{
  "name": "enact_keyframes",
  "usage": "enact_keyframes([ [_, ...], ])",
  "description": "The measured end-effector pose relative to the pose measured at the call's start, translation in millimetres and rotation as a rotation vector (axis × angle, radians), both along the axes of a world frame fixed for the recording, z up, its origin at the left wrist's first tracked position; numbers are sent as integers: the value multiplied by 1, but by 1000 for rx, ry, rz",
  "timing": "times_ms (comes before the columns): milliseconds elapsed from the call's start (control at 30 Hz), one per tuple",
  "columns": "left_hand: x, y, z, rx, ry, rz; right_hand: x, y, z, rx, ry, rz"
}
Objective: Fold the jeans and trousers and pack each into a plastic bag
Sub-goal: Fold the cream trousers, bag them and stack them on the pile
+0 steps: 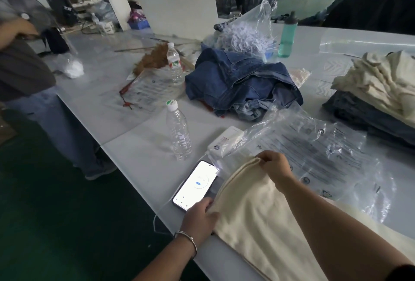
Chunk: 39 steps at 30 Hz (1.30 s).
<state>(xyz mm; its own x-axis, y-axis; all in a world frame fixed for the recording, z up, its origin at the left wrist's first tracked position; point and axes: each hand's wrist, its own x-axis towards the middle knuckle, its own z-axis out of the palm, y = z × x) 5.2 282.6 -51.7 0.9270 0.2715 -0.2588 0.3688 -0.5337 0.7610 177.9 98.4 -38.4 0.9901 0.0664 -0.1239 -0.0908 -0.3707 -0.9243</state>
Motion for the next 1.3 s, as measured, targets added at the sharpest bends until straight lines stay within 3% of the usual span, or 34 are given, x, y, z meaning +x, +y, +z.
enact_keyframes([
  [100, -1, -1, 3, 41, -66, 62, 3, 3, 12, 17, -72, -29],
  [133, -1, 0, 3, 56, -78, 71, 2, 2, 16, -80, -96, 23],
  [233, -3, 0, 0, 132, -90, 61, -18, -10, 12, -641, -228, 154],
  [300, -5, 0, -3, 187, -140, 54, -49, -21, 5, -761, -309, 144],
  [500, -20, -16, 9, 702, -400, -95, -152, -65, -19, -753, -367, -36],
  [600, -28, -49, 10, 672, -524, -382, -197, -99, -23, -725, -314, -181],
  [700, -38, -91, 1, 571, -512, -729, -242, -139, -21, -825, -248, -290],
  [800, -47, -129, -8, 475, -541, -919, -287, -178, -18, -924, -274, -355],
  [933, -48, -162, -12, 475, -563, -1051, -336, -227, -16, -1025, -289, -422],
  [1100, -45, -177, -11, 509, -578, -1189, -384, -301, -25, -972, -126, -518],
  [1200, -51, -184, -9, 515, -698, -1199, -402, -334, -31, -944, -143, -442],
  [1300, -55, -191, -7, 643, -782, -1223, -402, -357, -26, -978, -255, -318],
])
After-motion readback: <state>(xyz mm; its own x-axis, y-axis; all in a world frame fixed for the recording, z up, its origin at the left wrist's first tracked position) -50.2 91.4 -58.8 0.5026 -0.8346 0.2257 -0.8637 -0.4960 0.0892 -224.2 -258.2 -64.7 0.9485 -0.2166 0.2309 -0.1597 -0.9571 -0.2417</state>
